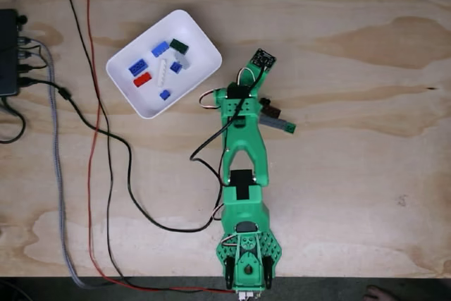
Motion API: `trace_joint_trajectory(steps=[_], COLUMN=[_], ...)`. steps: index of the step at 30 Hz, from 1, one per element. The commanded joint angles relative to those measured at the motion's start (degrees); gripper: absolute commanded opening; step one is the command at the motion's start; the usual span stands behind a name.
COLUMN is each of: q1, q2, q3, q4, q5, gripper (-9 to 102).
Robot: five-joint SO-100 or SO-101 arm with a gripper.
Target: Put all lego bricks in the bin.
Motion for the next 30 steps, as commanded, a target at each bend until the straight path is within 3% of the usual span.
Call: trace_joint_trajectory(steps=[1, 7, 12, 15, 18, 21, 28, 30], q1=[1.32, 0.44, -5.36, -12.04, -17.58, -17.05, -16.17, -17.23], q2=[2.29, 12.04, 54.84, 62.67, 55.9, 36.83, -8.26, -8.44], q3=[0.53, 5.36, 12.48, 5.45, -3.34, -18.28, -71.1, -70.49], q4=[-0.97, -1.23, 2.99, 3.52, 3.52, 3.87, 15.82, 18.28], q5=[-0.62, 1.49, 5.36, 8.7, 8.53, 9.49, 10.2, 10.28], gripper=[9, 0, 0, 0, 0, 0, 0, 6])
